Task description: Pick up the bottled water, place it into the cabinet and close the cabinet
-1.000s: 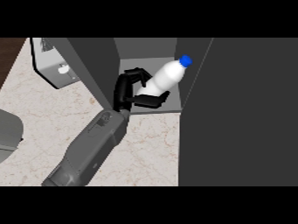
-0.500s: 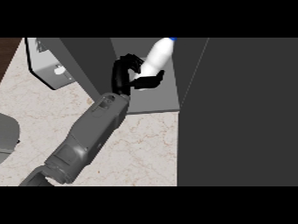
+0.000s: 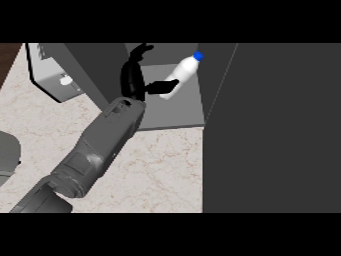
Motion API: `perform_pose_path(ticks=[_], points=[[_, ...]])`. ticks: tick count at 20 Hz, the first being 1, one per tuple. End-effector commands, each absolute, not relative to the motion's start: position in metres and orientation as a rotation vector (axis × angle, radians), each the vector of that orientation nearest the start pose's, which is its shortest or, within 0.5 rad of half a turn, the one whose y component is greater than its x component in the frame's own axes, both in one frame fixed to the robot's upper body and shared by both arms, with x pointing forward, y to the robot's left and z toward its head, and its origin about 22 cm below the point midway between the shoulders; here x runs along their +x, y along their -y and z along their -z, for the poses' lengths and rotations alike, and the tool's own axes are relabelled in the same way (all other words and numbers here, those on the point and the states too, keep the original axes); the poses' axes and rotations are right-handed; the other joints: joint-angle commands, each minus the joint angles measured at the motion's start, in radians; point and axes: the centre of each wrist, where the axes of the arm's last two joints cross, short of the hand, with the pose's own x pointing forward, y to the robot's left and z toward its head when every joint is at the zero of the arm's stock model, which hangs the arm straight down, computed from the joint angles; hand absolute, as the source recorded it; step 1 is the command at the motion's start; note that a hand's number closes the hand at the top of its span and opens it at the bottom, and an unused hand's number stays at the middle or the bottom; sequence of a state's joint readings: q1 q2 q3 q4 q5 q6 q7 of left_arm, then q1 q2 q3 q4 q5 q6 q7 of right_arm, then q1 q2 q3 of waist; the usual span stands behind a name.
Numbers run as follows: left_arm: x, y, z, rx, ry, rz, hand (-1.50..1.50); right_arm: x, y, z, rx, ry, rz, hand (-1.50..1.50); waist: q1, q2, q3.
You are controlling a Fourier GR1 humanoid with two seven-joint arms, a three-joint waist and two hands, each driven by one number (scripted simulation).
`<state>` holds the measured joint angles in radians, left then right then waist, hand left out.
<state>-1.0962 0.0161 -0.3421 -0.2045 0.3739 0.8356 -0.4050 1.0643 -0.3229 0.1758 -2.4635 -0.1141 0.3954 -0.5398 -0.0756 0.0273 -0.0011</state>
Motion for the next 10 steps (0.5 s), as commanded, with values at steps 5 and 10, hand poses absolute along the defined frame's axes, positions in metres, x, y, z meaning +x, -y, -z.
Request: perform_pose_path(ticks=[5, 10], points=[[0.428, -0.081, -0.052, 0.402, 1.895, -0.113, 1.5, 0.021, 0.257, -0.115, 0.365, 1.944, -0.254, -1.5, 0.013, -0.004, -0.003], [0.428, -0.08, -0.058, 0.079, 1.97, -0.111, 1.5, 0.021, 0.255, -0.12, 0.382, 1.937, -0.248, -1.5, 0.018, -0.004, -0.002]])
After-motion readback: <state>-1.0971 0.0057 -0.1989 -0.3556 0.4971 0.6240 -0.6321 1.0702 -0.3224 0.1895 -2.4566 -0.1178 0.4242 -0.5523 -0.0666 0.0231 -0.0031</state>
